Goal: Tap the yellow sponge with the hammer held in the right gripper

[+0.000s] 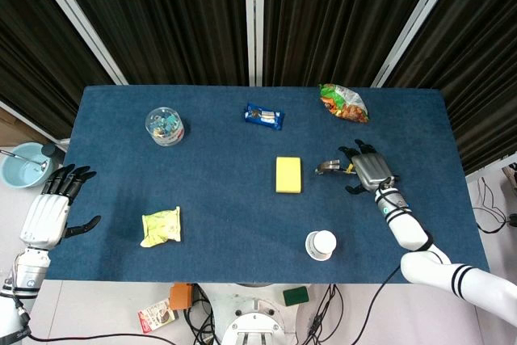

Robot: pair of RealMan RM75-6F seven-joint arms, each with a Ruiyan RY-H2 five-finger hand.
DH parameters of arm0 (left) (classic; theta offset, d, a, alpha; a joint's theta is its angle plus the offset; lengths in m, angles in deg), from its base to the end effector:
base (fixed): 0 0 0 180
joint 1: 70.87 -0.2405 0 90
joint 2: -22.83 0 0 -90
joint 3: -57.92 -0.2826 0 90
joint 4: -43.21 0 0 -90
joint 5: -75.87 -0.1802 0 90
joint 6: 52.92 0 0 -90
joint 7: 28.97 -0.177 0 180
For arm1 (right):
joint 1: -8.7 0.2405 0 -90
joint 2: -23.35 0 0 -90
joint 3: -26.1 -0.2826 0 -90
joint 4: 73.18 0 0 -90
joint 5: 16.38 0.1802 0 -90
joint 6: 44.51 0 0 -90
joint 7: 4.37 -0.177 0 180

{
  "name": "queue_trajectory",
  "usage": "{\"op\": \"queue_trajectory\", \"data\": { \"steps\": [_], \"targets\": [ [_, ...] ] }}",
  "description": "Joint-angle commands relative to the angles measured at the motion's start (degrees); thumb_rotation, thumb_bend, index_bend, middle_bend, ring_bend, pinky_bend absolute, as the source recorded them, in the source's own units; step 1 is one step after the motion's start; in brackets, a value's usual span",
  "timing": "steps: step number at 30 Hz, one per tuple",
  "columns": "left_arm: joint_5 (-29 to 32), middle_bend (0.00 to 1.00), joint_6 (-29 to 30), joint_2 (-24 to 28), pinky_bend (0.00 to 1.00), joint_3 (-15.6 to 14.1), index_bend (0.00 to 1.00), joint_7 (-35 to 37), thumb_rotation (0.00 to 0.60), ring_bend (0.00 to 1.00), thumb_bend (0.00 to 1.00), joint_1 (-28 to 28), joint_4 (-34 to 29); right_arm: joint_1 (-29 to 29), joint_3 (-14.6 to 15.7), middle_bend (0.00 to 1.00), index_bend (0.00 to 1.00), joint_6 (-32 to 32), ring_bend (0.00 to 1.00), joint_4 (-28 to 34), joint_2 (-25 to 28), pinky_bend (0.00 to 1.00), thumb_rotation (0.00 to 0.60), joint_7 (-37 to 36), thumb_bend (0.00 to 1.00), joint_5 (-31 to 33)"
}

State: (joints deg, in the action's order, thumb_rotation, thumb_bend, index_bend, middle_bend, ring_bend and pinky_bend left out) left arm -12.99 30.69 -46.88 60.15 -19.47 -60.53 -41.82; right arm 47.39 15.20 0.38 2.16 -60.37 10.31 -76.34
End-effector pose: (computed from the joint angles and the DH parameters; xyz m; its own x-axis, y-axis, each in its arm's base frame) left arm -0.3125 0.2435 0.1658 0.2760 0.0186 0.9610 0.9526 -0.1383 -0.2710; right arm -0.2485 -0.4028 0.0337 0.4711 -0.3611 0.8048 -0.8821 -0.1940 0.4293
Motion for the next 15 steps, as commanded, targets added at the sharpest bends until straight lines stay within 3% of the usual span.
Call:
{"op": "queue_trajectory", "data": {
  "steps": [1,5,15],
  "targets": [
    [0.14,0.13,-0.3,-0.11,0.08,0.04,0.17,-0.11,0.6,0.04,0.15,0.15,0.05,0.39,0.12,0.25,0.19,-0.71,0.05,-0.88,-0.56,0.16,0.6,-1.15,0.21,-0.06],
    [0.3,0.13,-0.69,-0.19,0.08,0.14,0.17,-0.35,0.6,0.04,0.15,0.39,0.03,1.52,0.29,0.28,0.28,-2.53,0.08,-3.47,-1.81,0.18,0.6,-2.13,0.27,0.2],
    [0.67,0.13,-0.46,-0.12,0.08,0.11,0.17,-0.12,0.6,0.04,0.15,0.07,0.3,3.9,0.79,0.35,0.37,-4.9,0.13,-6.88,-4.34,0.21,0.6,-1.65,0.37,1.3]
  ]
}}
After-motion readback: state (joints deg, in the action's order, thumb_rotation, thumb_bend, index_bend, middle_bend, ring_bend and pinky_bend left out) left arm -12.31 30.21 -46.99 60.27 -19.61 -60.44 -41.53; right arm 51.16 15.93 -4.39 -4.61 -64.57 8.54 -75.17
